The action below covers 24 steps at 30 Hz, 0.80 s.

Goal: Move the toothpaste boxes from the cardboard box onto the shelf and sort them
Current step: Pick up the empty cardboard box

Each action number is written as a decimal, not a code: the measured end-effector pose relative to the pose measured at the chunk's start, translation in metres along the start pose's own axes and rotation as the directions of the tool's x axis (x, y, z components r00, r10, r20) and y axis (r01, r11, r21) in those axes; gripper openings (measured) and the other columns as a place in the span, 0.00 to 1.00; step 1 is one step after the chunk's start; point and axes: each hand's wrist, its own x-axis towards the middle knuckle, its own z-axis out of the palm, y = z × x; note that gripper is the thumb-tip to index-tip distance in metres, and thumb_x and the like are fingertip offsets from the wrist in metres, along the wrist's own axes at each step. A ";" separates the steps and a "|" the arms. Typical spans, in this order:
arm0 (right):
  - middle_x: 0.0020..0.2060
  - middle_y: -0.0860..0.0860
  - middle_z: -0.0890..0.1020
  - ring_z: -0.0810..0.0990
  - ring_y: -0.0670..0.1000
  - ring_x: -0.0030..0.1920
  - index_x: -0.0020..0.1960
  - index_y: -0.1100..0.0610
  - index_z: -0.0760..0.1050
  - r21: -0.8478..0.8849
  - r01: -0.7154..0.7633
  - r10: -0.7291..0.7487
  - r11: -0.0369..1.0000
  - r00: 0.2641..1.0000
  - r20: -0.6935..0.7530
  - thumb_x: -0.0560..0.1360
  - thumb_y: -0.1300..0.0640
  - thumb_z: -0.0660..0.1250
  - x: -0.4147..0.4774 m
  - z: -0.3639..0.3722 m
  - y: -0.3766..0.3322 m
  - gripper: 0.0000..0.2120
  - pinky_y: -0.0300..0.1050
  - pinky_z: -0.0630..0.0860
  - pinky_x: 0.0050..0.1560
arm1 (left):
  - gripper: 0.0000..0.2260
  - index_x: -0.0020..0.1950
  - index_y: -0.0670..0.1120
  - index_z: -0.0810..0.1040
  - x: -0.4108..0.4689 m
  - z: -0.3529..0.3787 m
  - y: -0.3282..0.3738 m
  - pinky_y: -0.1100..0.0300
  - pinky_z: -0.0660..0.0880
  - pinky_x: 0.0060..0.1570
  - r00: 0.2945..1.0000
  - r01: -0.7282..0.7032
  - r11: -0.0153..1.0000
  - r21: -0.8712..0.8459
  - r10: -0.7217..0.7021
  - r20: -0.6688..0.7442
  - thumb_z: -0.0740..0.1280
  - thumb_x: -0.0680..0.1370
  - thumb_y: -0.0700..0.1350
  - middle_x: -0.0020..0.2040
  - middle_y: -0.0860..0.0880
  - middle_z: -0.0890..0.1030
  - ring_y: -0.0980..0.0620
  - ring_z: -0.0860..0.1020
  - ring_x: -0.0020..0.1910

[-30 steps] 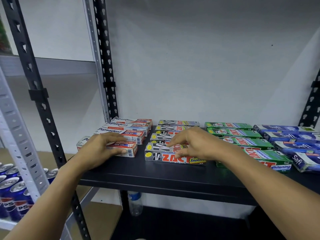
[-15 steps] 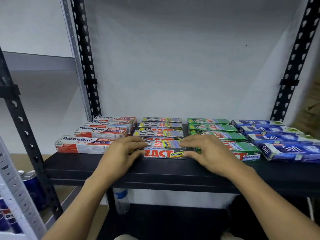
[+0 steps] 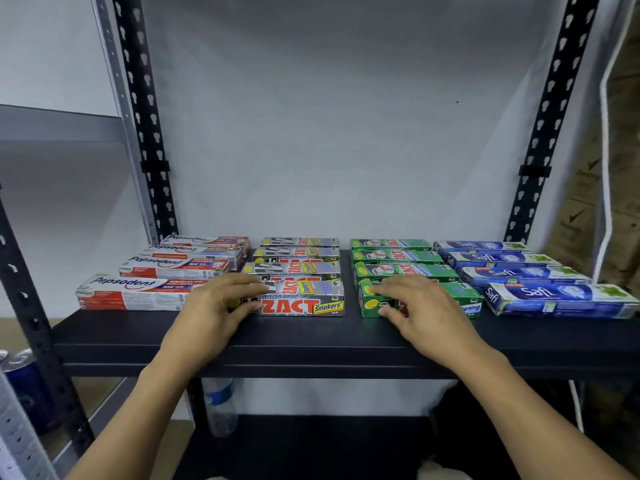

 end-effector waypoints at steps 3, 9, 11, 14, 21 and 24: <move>0.61 0.45 0.81 0.77 0.52 0.63 0.65 0.46 0.79 0.007 0.020 -0.020 1.000 1.000 -0.014 0.77 0.53 0.71 -0.003 0.005 0.003 0.17 0.56 0.74 0.62 | 0.15 0.60 0.60 0.82 0.000 0.000 -0.001 0.61 0.70 0.65 1.000 0.006 1.000 -0.006 -0.006 0.003 0.73 0.75 0.47 0.61 0.61 0.80 0.61 0.75 0.62; 0.62 0.48 0.81 0.77 0.54 0.63 0.65 0.47 0.79 0.015 0.036 -0.035 0.999 0.998 -0.058 0.77 0.54 0.71 -0.008 0.009 0.002 0.17 0.57 0.73 0.63 | 0.14 0.60 0.58 0.82 -0.003 -0.001 -0.001 0.59 0.71 0.66 1.000 -0.008 0.999 -0.031 0.008 -0.010 0.73 0.76 0.47 0.59 0.61 0.80 0.60 0.76 0.61; 0.64 0.50 0.79 0.75 0.54 0.65 0.67 0.49 0.78 0.008 0.033 -0.032 0.999 0.996 -0.089 0.77 0.53 0.71 -0.015 0.009 -0.001 0.19 0.56 0.70 0.68 | 0.15 0.62 0.57 0.81 -0.008 -0.002 0.002 0.54 0.72 0.67 0.999 -0.003 0.999 -0.041 0.001 -0.043 0.73 0.76 0.48 0.62 0.58 0.80 0.58 0.75 0.63; 0.63 0.50 0.79 0.75 0.55 0.65 0.67 0.51 0.77 0.014 0.086 -0.080 0.996 0.969 -0.234 0.76 0.54 0.72 -0.043 0.009 -0.010 0.19 0.54 0.69 0.68 | 0.17 0.66 0.52 0.79 -0.034 0.005 0.017 0.49 0.71 0.68 0.988 -0.022 1.000 -0.015 0.020 -0.155 0.71 0.77 0.51 0.66 0.52 0.78 0.53 0.74 0.67; 0.57 0.46 0.80 0.79 0.49 0.57 0.67 0.51 0.77 0.152 0.209 -0.191 0.966 0.973 -0.125 0.78 0.53 0.70 -0.160 0.040 -0.023 0.18 0.46 0.75 0.60 | 0.19 0.68 0.51 0.77 -0.177 0.067 0.056 0.50 0.66 0.71 0.991 -0.125 0.992 0.025 0.125 -0.037 0.68 0.79 0.56 0.72 0.50 0.71 0.48 0.70 0.70; 0.55 0.40 0.78 0.77 0.42 0.54 0.68 0.43 0.74 0.219 -0.043 -0.036 0.975 0.938 0.344 0.76 0.49 0.71 -0.199 0.072 -0.003 0.21 0.41 0.76 0.57 | 0.20 0.69 0.56 0.74 -0.220 0.099 0.044 0.56 0.68 0.69 0.966 0.090 0.996 -0.015 -0.084 0.244 0.69 0.78 0.56 0.73 0.52 0.69 0.51 0.70 0.70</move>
